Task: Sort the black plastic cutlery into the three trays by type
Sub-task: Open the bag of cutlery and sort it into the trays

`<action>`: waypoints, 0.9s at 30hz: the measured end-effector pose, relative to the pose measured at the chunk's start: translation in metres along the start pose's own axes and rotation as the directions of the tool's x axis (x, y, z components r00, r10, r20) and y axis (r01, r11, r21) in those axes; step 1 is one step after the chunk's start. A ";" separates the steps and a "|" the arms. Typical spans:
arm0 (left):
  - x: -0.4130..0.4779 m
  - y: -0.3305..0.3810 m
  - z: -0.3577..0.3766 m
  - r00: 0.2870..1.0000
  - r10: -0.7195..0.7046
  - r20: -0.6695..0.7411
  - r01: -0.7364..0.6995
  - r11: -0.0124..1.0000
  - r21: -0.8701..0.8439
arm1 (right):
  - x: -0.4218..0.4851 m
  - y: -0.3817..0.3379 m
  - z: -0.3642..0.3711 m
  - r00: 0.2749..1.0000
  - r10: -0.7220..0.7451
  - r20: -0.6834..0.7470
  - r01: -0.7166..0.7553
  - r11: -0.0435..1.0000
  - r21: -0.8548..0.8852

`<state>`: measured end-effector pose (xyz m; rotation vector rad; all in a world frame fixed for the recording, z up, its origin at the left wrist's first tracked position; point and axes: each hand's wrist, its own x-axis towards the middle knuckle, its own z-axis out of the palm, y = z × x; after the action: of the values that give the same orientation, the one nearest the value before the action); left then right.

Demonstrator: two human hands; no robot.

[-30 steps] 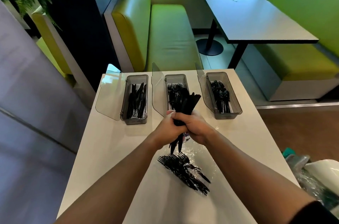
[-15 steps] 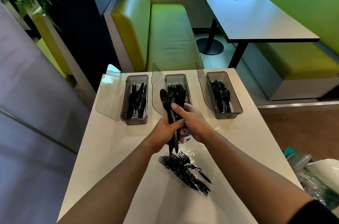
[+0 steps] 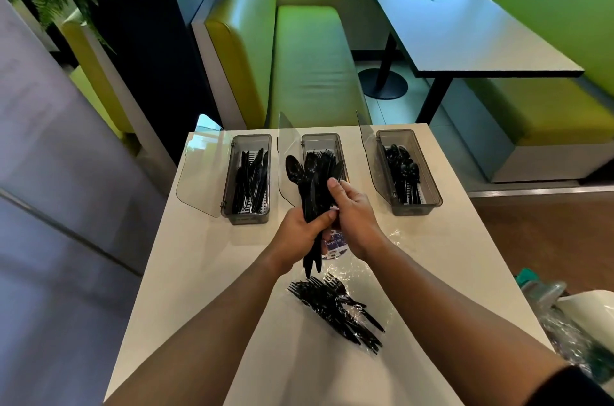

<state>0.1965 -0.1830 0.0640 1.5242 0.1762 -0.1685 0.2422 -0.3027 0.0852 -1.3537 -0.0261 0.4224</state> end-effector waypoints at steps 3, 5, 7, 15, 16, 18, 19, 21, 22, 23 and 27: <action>0.001 -0.001 -0.001 1.000 -0.006 0.013 0.006 1.000 -0.007 | 0.002 -0.005 0.002 0.996 -0.022 -0.089 0.027 0.998 0.056; 0.001 0.000 -0.002 1.000 -0.003 0.008 0.002 1.000 0.020 | 0.004 -0.009 0.002 0.993 -0.012 -0.117 0.021 0.997 0.074; -0.001 0.001 -0.002 1.000 -0.001 0.012 0.001 0.999 0.040 | 0.004 -0.013 0.001 0.993 0.018 -0.118 -0.006 0.995 0.096; -0.007 0.002 -0.002 0.999 0.000 0.051 0.000 1.000 0.000 | 0.013 -0.017 -0.005 0.983 0.031 -0.183 -0.012 0.994 0.107; -0.007 0.001 -0.002 0.999 -0.004 0.054 0.004 1.000 -0.002 | 0.015 -0.019 -0.006 0.979 0.034 -0.201 -0.008 0.991 0.131; -0.008 -0.001 -0.003 0.998 -0.012 0.054 0.012 1.000 -0.005 | 0.019 -0.023 -0.009 0.977 0.038 -0.209 -0.005 0.987 0.159; -0.008 -0.001 -0.003 0.998 -0.015 0.055 0.016 1.000 -0.006 | 0.020 -0.024 -0.011 0.979 0.042 -0.200 -0.009 0.986 0.166; -0.008 -0.002 -0.004 0.998 -0.020 0.060 0.020 1.000 -0.007 | 0.021 -0.025 -0.012 0.985 0.059 -0.163 -0.028 0.983 0.184; -0.007 -0.002 -0.004 0.998 -0.017 0.062 0.017 1.000 -0.007 | 0.020 -0.026 -0.012 0.988 0.070 -0.140 -0.042 0.980 0.194; -0.007 -0.001 -0.005 0.998 -0.016 0.063 0.016 1.000 -0.005 | 0.019 -0.025 -0.012 0.990 0.081 -0.117 -0.057 0.979 0.197; -0.006 -0.003 -0.005 0.998 -0.010 0.066 0.009 1.000 0.013 | 0.019 -0.022 -0.012 0.991 0.103 -0.080 -0.089 0.983 0.160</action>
<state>0.1896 -0.1780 0.0624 1.5280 0.1299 -0.2276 0.2695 -0.3110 0.0992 -1.2207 0.1433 0.4360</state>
